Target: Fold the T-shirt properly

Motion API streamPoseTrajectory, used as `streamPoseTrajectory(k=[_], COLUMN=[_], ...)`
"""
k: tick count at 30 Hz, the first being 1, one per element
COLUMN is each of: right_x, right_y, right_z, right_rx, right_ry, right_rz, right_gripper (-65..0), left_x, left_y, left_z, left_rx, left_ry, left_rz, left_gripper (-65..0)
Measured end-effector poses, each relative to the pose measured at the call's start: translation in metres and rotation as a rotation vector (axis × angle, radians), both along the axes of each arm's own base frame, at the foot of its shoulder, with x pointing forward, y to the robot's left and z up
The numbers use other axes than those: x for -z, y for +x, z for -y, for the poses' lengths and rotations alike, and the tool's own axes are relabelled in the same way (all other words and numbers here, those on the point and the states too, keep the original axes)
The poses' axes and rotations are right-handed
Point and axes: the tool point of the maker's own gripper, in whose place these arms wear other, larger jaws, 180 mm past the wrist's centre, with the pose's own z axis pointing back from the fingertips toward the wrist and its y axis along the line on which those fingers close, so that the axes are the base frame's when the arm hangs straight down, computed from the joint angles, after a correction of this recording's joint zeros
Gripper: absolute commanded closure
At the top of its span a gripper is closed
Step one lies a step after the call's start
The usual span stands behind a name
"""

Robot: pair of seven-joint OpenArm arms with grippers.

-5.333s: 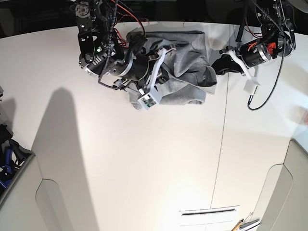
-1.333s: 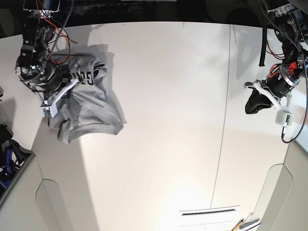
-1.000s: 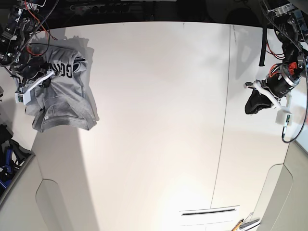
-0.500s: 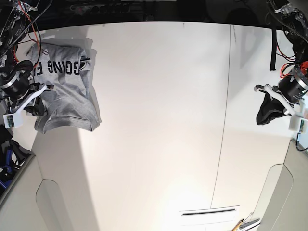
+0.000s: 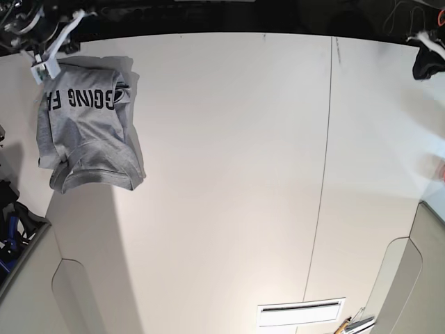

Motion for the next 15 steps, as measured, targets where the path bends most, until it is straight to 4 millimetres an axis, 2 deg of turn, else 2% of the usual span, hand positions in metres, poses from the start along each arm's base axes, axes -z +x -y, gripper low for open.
streamPoseTrajectory(k=[2,4,6,9,12,15], right_x=[0.007,0.006,0.003,0.001,0.005,0.021], right_y=[-0.039,-0.070,-0.096,-0.128,-0.147,-0.143], right_z=[0.005,0.009,0.018,0.027,0.030,0.028], right_rx=[-0.012,-0.048,-0.080,-0.113,-0.098,-0.084], right_ry=[-0.018,-0.019,-0.049,-0.055,-0.004,0.081], right_rz=[-0.128,-0.219,-0.301,-0.402,-0.471,-0.428], right_gripper=[0.0,0.0,0.0,0.0,0.0,0.0], left_x=[0.007,0.009,0.011,0.012,0.020,0.044], left_y=[-0.032,-0.063,-0.092,-0.124,-0.145,-0.159], left_z=[0.002,0.002,0.002,0.008,0.016,0.028], left_rx=[0.033,0.069,0.082,0.087,0.081,0.071], left_ry=[-0.018,-0.022,-0.028,-0.068,-0.133,-0.235], left_rz=[-0.117,-0.227,-0.329,-0.432,-0.501,-0.523], left_gripper=[0.0,0.0,0.0,0.0,0.0,0.0])
